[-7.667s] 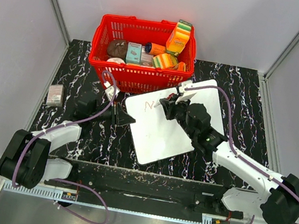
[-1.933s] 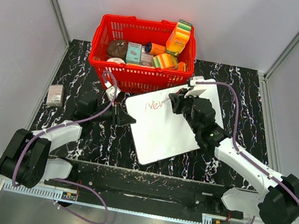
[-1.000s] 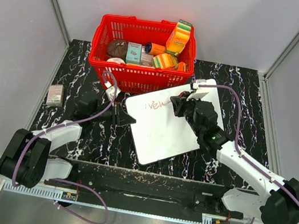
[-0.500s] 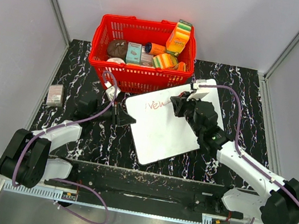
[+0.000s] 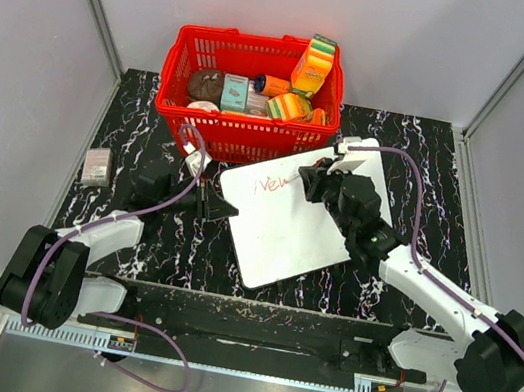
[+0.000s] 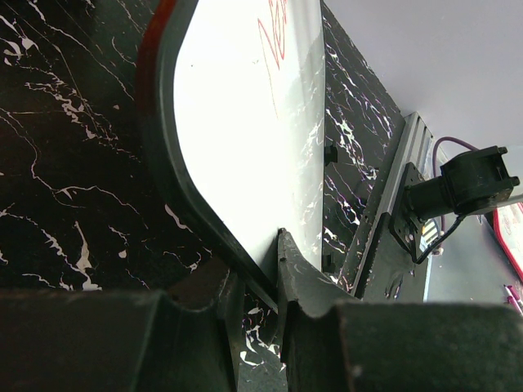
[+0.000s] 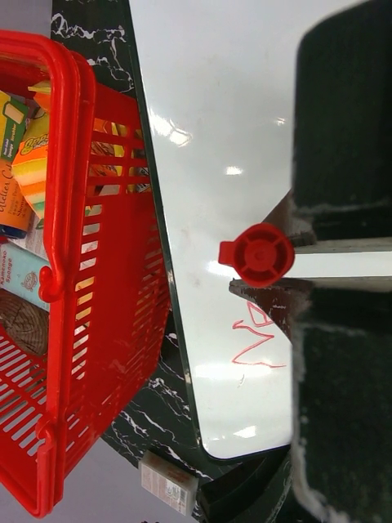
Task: Write a sentence on the whiteboard
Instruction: Write on the whiteboard with the whiteboard marker without the cap.
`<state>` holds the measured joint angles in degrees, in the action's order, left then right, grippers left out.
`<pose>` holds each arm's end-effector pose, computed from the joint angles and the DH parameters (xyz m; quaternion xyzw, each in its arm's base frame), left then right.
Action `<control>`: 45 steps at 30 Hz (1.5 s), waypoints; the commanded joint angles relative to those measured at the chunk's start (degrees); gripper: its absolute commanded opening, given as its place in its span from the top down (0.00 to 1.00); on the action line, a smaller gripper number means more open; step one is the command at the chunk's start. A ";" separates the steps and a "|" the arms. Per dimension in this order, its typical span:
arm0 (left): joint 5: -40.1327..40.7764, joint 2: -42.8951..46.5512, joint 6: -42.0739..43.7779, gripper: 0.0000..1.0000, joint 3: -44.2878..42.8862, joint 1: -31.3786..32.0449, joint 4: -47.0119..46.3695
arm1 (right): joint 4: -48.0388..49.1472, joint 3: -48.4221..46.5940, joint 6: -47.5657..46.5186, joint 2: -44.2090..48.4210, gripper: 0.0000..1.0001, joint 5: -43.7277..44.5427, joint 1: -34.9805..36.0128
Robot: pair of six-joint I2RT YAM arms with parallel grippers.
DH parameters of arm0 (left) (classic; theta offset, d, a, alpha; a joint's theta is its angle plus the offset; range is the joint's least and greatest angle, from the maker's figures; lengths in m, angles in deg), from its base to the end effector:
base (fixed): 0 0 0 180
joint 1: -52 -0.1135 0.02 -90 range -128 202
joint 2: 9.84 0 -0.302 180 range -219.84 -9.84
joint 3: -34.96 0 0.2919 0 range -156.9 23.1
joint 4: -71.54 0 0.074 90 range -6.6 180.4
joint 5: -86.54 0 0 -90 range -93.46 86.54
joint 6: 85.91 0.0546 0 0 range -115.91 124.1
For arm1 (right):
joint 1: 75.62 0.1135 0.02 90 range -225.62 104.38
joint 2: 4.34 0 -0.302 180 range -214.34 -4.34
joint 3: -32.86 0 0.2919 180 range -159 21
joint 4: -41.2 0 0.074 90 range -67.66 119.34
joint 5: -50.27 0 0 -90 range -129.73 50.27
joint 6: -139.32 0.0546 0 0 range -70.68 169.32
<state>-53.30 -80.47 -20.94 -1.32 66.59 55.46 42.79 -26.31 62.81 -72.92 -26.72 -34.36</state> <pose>0.2455 -0.1070 0.1995 0.1790 0.7544 -0.5013 0.3842 0.2514 0.2042 0.3296 -0.1074 0.7448 0.2244 0.6191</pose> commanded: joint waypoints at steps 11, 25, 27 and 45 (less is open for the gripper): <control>1.24 -1.18 10.10 1.00 -0.18 2.20 2.63 | -0.53 -4.37 -2.16 -1.73 1.00 4.21 -0.47; 1.24 -1.26 10.18 1.00 -0.19 2.29 2.72 | -3.25 -2.09 -1.19 7.31 1.00 0.96 -0.47; 1.24 -1.26 10.18 1.00 -0.18 2.29 2.72 | -3.61 -1.56 -1.10 8.63 1.00 1.05 -0.47; 1.33 -1.09 10.18 1.00 -0.18 2.29 2.89 | -7.21 2.75 1.62 14.34 1.00 -3.86 -7.40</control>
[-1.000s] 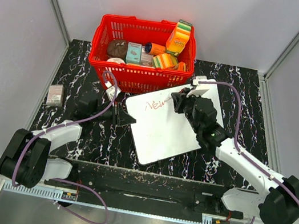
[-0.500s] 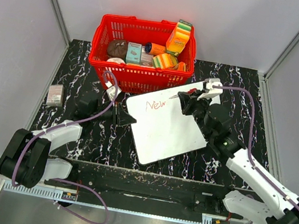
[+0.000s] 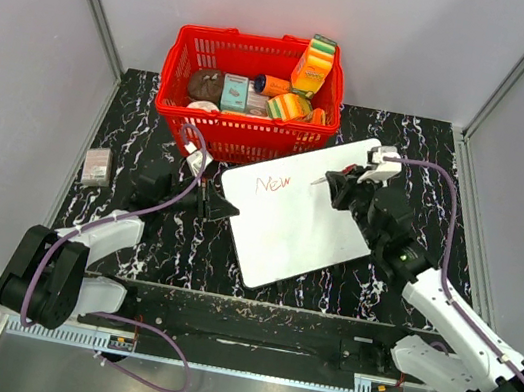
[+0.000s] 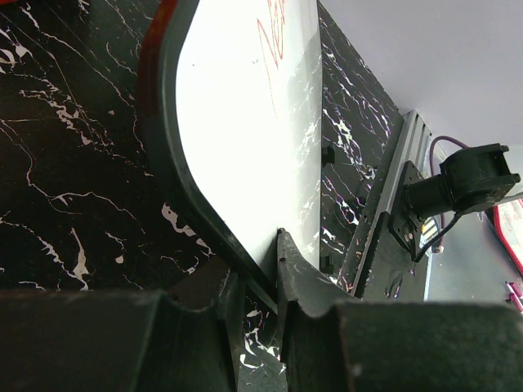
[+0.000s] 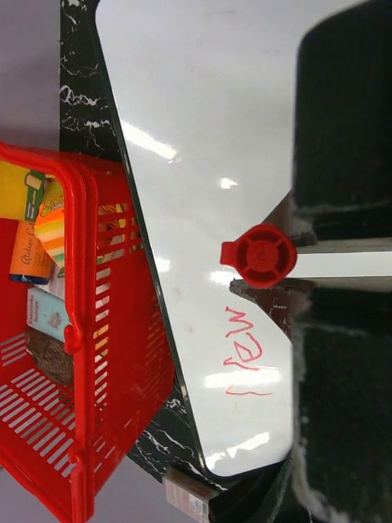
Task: Write a sentence on the whiteboard
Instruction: Write on the whiteboard with the whiteboard marker without the cap.
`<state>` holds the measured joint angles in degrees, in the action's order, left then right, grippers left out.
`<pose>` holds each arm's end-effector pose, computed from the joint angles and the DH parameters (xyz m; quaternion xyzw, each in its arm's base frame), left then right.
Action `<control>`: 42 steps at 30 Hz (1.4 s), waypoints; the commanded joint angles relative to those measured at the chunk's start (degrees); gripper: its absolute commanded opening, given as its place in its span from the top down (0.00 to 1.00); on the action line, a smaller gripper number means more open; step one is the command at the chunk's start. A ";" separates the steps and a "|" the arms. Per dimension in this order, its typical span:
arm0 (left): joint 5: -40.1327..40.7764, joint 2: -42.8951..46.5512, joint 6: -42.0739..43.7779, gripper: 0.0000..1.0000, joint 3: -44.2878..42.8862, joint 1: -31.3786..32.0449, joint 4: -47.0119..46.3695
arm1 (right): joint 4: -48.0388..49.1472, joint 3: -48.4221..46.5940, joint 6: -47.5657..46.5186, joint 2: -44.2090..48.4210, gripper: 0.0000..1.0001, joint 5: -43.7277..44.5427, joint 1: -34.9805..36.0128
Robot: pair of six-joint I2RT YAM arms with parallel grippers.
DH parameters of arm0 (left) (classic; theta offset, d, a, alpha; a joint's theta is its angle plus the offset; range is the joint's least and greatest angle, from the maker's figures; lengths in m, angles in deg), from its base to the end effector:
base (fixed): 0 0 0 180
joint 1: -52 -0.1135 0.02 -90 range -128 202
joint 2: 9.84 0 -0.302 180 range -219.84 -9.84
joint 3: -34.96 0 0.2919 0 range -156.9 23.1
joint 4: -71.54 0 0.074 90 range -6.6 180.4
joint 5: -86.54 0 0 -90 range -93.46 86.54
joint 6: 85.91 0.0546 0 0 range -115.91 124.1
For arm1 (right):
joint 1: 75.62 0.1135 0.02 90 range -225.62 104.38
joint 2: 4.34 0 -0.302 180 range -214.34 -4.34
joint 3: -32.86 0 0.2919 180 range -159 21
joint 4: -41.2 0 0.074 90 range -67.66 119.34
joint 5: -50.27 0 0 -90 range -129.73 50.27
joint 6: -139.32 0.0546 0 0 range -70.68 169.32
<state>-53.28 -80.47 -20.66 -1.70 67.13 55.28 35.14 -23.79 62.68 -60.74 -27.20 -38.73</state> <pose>0.2459 -0.1097 0.2021 0.1861 0.7507 -0.5022 0.3869 0.2242 0.1535 0.3534 -0.0788 0.7370 0.2096 0.6377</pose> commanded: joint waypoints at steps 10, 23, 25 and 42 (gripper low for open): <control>1.66 -1.26 10.08 1.00 0.01 2.09 3.25 | -0.71 0.50 2.46 3.49 1.00 -6.65 -5.33; 1.57 -1.61 10.16 1.00 -0.25 2.18 3.42 | 1.05 0.50 1.58 1.57 1.00 -8.23 -5.51; 1.48 -1.70 10.25 1.00 -0.25 2.27 3.51 | 1.93 0.15 1.66 1.03 1.00 -8.49 -5.42; 1.57 -1.53 10.25 1.00 -0.16 2.35 3.60 | 10.19 -2.05 2.19 -6.18 1.00 -7.44 -5.42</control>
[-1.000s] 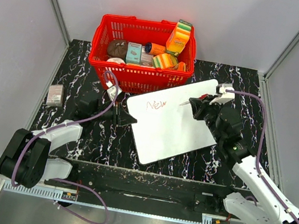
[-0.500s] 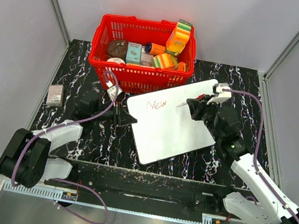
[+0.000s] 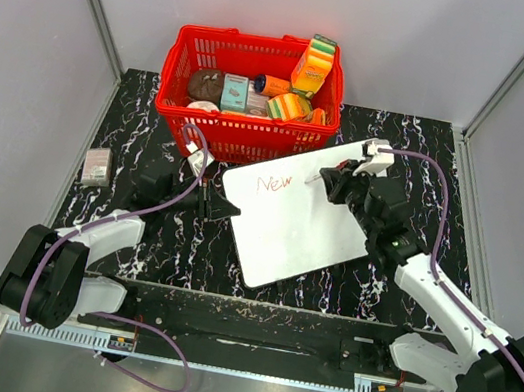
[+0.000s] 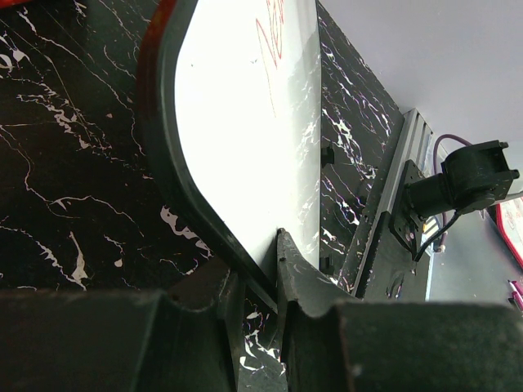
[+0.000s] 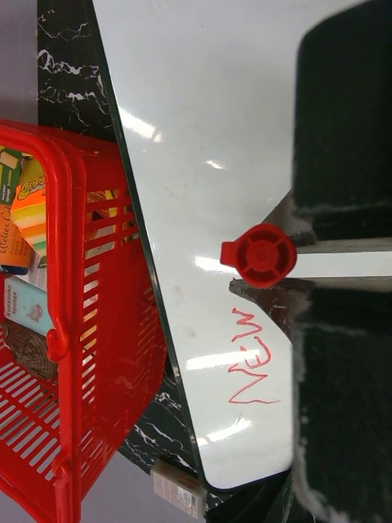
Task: Write a sentence on the whiteboard
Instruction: Write on the whiteboard with the whiteboard marker without the cap.
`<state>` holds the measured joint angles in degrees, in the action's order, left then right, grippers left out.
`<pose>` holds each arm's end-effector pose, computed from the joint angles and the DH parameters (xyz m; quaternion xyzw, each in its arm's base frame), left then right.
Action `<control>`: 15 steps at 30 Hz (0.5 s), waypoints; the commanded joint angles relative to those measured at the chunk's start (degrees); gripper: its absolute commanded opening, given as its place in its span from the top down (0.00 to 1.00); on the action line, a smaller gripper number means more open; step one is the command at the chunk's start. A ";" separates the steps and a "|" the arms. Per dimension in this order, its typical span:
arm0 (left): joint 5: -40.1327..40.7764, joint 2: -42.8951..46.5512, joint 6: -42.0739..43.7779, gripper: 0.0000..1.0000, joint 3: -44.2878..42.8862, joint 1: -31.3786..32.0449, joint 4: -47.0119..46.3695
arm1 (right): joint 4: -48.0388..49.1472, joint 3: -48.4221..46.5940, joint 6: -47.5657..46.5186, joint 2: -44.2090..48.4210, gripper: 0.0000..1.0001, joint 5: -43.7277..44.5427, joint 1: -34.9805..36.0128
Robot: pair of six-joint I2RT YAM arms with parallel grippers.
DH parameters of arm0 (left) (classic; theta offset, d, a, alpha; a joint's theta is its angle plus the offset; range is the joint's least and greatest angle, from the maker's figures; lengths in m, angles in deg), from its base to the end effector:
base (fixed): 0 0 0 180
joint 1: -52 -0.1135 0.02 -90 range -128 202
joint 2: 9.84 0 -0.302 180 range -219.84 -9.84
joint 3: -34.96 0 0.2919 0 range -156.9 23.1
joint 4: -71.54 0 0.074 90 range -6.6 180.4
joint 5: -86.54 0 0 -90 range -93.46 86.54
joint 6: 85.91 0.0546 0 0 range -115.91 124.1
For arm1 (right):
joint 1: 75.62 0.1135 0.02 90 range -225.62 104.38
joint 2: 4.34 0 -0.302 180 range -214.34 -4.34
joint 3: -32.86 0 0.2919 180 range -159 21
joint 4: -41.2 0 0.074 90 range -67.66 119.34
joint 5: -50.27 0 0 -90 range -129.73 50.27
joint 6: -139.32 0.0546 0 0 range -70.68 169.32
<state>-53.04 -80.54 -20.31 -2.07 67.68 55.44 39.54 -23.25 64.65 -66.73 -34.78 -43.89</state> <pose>0.2462 -0.1123 0.2037 0.1913 0.7492 -0.5016 0.3880 0.2554 0.1524 0.3314 -0.0794 0.7500 0.2320 0.6143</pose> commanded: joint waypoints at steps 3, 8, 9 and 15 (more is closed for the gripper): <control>1.24 -1.37 9.90 1.00 0.12 1.81 3.44 | 6.59 -2.68 0.05 -0.10 1.00 0.85 -0.26; 1.42 -1.46 9.99 1.00 0.12 1.72 3.44 | 7.91 -2.60 0.05 -0.36 1.00 2.95 -0.26; 1.33 -1.46 9.99 1.00 0.21 1.72 3.53 | 8.17 -2.60 -0.04 -0.54 1.00 3.13 -0.26; 1.42 -1.64 9.99 1.00 0.03 1.72 3.53 | 9.57 -2.86 0.05 -2.38 1.00 3.31 -0.26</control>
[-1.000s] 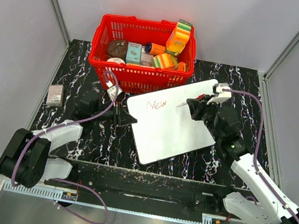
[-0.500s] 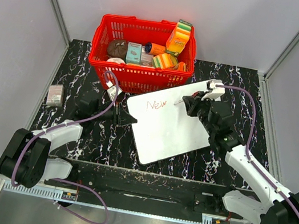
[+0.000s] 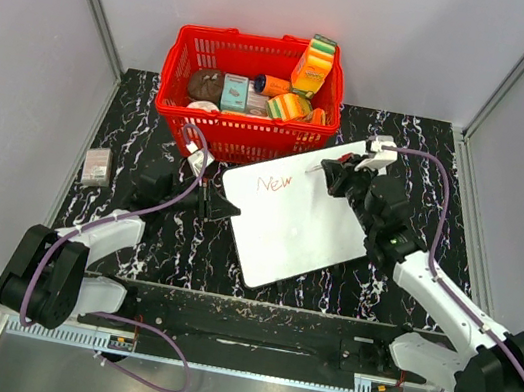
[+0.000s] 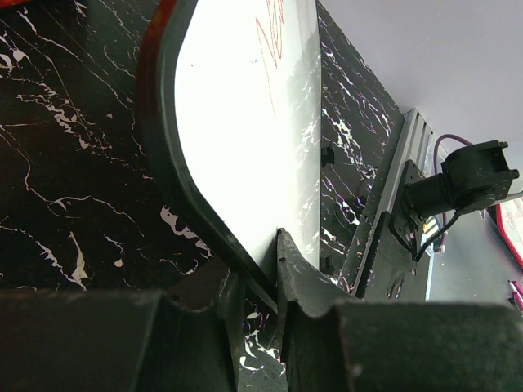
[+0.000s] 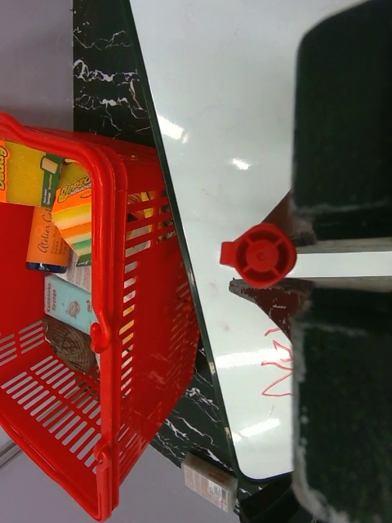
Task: Write a sentence on the whiteboard
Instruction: Write on the whiteboard with the whiteboard marker without the cap.
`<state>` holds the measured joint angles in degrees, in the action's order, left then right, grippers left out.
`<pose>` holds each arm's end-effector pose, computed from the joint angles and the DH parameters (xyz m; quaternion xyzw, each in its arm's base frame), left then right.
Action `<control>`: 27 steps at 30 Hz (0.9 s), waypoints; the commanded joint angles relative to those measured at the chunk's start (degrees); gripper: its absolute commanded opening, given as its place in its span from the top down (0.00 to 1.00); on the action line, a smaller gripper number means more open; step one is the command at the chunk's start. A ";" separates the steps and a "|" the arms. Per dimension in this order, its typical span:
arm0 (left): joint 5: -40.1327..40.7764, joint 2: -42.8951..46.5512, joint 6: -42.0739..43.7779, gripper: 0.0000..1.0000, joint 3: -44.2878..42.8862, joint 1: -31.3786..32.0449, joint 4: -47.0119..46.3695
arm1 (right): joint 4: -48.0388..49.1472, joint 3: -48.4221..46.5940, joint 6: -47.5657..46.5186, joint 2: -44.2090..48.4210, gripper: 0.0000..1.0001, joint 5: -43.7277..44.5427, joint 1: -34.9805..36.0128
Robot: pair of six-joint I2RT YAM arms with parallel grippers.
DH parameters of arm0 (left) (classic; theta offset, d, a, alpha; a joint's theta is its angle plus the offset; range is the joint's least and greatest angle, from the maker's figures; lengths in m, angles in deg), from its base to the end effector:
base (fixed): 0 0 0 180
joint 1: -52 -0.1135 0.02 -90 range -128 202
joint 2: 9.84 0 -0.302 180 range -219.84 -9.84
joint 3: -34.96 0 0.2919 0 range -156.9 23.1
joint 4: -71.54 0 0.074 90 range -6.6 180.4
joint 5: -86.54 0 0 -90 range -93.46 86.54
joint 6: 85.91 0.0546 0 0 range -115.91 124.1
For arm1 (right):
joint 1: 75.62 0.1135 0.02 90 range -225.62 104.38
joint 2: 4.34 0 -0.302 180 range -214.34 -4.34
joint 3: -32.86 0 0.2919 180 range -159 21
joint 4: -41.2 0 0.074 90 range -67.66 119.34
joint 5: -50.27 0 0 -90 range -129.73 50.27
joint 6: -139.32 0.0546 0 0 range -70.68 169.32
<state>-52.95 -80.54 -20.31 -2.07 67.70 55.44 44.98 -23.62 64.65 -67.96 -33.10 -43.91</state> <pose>0.2463 -0.1123 0.2037 0.1910 0.7494 -0.5012 0.3883 0.2615 0.1541 0.3403 -0.0642 0.7246 0.2348 0.6448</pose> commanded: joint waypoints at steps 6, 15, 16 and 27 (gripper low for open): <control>1.33 -1.64 10.08 1.00 0.03 1.79 3.62 | 5.10 -2.31 0.93 -3.18 1.00 1.63 -0.24; 1.24 -1.64 10.08 1.00 0.03 1.70 3.62 | 4.41 -1.17 1.72 -2.66 1.00 -0.74 -0.24; 1.24 -1.64 10.08 1.00 0.03 1.70 3.62 | 4.05 -1.17 1.81 -2.57 1.00 -0.92 -0.24; 1.33 -1.64 10.08 1.00 -0.06 1.79 3.62 | 1.94 1.20 2.42 -0.90 1.00 -2.41 -0.24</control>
<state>-52.82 -80.84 -20.31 -2.29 67.72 55.92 47.30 -23.27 66.44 -70.62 -34.48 -43.91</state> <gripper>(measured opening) 0.210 0.110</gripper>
